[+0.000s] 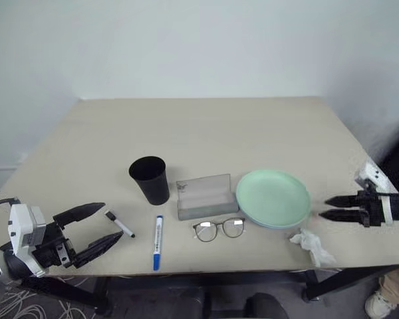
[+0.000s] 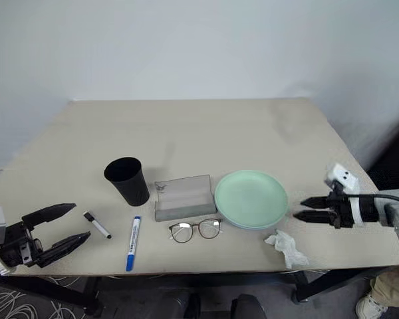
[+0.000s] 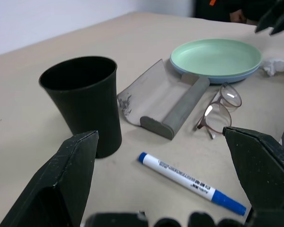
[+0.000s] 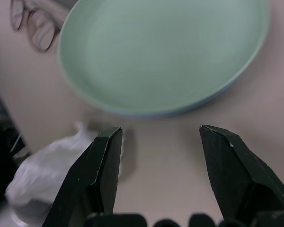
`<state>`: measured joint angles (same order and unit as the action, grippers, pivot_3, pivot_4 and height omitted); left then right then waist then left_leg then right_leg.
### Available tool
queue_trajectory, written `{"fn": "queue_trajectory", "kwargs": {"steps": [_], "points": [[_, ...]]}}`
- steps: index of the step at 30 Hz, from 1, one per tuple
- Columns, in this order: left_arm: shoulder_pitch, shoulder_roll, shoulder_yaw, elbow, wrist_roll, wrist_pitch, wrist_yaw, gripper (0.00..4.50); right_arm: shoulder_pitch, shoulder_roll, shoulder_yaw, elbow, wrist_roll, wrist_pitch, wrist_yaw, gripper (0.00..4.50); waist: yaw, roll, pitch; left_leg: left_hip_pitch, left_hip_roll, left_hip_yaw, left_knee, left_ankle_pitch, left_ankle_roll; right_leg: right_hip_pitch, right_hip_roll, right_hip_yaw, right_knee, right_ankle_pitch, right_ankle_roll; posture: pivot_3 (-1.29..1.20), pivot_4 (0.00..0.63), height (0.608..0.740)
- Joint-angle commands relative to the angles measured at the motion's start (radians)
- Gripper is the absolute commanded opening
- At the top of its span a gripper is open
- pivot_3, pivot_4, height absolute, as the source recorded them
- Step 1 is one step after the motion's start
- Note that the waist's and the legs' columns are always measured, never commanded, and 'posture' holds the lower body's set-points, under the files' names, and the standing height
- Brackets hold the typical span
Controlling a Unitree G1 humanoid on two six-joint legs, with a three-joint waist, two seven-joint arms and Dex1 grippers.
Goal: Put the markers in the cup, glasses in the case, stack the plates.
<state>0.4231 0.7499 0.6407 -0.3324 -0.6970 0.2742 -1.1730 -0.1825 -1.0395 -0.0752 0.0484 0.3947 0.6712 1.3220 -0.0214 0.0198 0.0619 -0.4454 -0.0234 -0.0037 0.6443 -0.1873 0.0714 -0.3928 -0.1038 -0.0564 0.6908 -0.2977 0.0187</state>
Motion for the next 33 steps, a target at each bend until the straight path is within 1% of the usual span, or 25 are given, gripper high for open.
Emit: {"fn": "queue_trajectory", "kwargs": {"steps": [1, 5, 10, 13, 18, 21, 25, 27, 29, 33], "points": [[-0.009, 0.014, 0.001, -0.003, 0.006, -0.011, -0.005, 4.5, 0.047, -0.034, -0.033, -0.131, 0.031, 0.009, 0.004, 2.81, 0.0, 0.0, 0.0, 0.0, 0.0, 0.0, 0.0, 0.0, 0.0, 0.0, 0.0, 0.0, 0.0, 0.0, 0.0, 0.0, 0.0, 0.695], [-0.012, 0.016, -0.001, -0.001, 0.007, -0.01, -0.006, 4.5, 0.108, -0.032, -0.013, -0.191, 0.01, -0.012, -0.017, 2.81, 0.002, 0.0, 0.0, 0.0, 0.001, 0.0, 0.0, 0.0, 0.0, -0.001, 0.0, -0.001, 0.0, 0.0, 0.0, 0.0, 0.0, 0.695], [-0.012, 0.014, 0.0, -0.002, 0.01, -0.006, -0.005, 4.5, 0.142, -0.026, 0.01, -0.247, 0.007, -0.022, -0.032, 2.81, 0.003, -0.002, 0.0, -0.001, 0.001, 0.0, 0.0, 0.0, 0.0, 0.0, -0.001, -0.001, -0.001, 0.0, 0.0, 0.0, 0.0, 0.695], [-0.006, 0.011, 0.003, -0.005, 0.011, -0.008, -0.003, 4.5, 0.175, -0.026, 0.045, -0.27, -0.027, -0.069, -0.039, 2.81, 0.003, -0.004, 0.0, -0.001, 0.001, 0.0, 0.0, 0.0, 0.0, 0.0, -0.001, -0.001, -0.002, 0.0, 0.0, 0.0, 0.0, 0.695], [-0.005, 0.009, 0.003, -0.008, 0.01, -0.007, 0.001, 4.5, 0.182, -0.014, 0.081, -0.259, -0.072, -0.137, -0.064, 2.81, 0.002, -0.005, 0.001, -0.001, 0.001, 0.0, -0.001, 0.0, 0.0, 0.0, -0.001, -0.001, -0.002, 0.0, 0.0, 0.0, 0.0, 0.695], [-0.004, 0.006, 0.001, -0.009, 0.011, -0.008, 0.004, 4.5, 0.177, -0.004, 0.11, -0.225, -0.126, -0.21, -0.089, 2.81, 0.002, -0.006, 0.001, -0.001, 0.001, 0.0, -0.001, 0.0, 0.0, 0.0, -0.001, -0.001, -0.002, 0.0, 0.0, 0.0, 0.0, 0.695], [-0.005, 0.005, -0.001, -0.009, 0.012, -0.009, 0.006, 4.5, 0.157, 0.001, 0.117, -0.2, -0.132, -0.233, -0.087, 2.81, 0.002, -0.007, 0.001, -0.001, 0.001, 0.0, -0.001, 0.0, 0.0, 0.0, -0.001, -0.001, -0.003, 0.0, 0.0, 0.0, 0.0, 0.695], [-0.006, 0.005, -0.002, -0.01, 0.013, -0.009, 0.007, 4.5, 0.15, 0.0, 0.126, -0.184, -0.143, -0.251, -0.086, 2.43, 0.003, -0.007, 0.001, -0.001, 0.001, 0.0, -0.001, 0.0, 0.0, 0.0, -0.001, -0.001, -0.003, 0.0, 0.0, 0.0, 0.0, 0.695], [-0.007, 0.005, -0.003, -0.009, 0.013, -0.01, 0.007, 4.5, 0.145, -0.001, 0.13, -0.174, -0.147, -0.264, -0.081, 1.89, 0.003, -0.007, 0.001, -0.001, 0.001, 0.0, -0.001, 0.0, 0.0, 0.0, -0.001, -0.001, -0.003, 0.0, 0.0, 0.0, 0.0, 0.695], [-0.011, 0.005, -0.005, -0.007, 0.015, -0.011, 0.009, 4.5, 0.127, -0.004, 0.125, -0.157, -0.137, -0.271, -0.058, 0.51, 0.003, -0.008, 0.001, -0.001, 0.001, 0.0, -0.001, 0.0, 0.0, 0.0, -0.001, -0.001, -0.003, 0.0, 0.0, 0.0, 0.0, 0.695]]}}
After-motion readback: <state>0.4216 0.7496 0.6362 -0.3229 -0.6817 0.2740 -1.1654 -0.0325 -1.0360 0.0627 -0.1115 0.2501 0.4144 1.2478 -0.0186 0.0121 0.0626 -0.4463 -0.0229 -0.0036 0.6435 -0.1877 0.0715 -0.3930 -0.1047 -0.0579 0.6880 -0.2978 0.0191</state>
